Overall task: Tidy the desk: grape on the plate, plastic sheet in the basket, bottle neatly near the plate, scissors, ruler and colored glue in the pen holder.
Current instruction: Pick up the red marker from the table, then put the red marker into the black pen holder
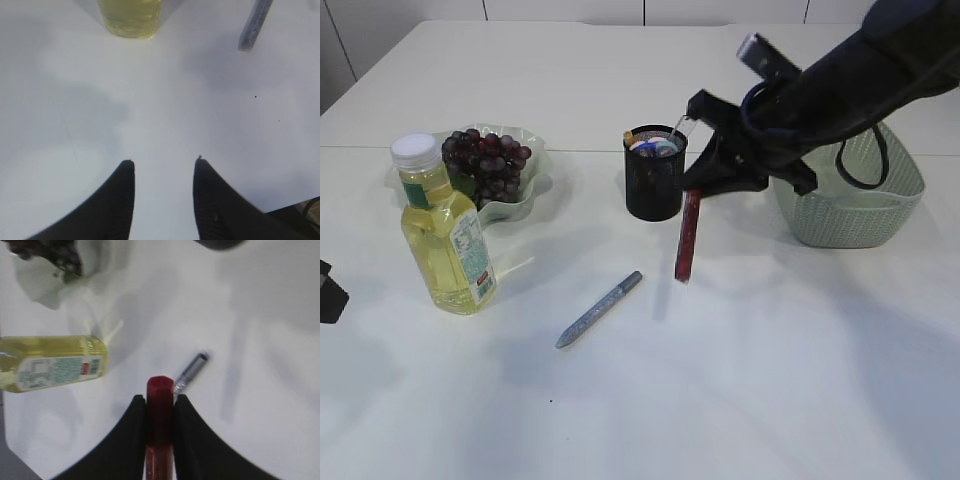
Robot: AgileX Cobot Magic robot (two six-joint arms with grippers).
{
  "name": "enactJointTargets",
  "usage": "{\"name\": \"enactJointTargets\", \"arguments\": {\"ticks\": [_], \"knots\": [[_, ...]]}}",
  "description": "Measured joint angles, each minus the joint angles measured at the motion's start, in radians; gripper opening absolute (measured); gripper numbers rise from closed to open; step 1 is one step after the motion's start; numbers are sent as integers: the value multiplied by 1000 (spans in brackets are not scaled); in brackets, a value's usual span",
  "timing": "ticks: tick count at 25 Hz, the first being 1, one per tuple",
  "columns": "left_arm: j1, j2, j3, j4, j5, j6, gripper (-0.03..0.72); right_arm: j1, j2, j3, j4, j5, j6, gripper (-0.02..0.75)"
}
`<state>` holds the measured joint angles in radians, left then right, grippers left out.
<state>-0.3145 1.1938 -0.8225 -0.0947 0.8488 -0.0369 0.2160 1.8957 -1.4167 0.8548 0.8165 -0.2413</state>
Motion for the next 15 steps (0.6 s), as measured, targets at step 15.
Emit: {"name": "enactJointTargets", "arguments": {"ticks": [15], "knots": [[0, 0, 0, -13, 61, 0, 289, -121, -13, -5, 897, -46, -1205, 134]]}}
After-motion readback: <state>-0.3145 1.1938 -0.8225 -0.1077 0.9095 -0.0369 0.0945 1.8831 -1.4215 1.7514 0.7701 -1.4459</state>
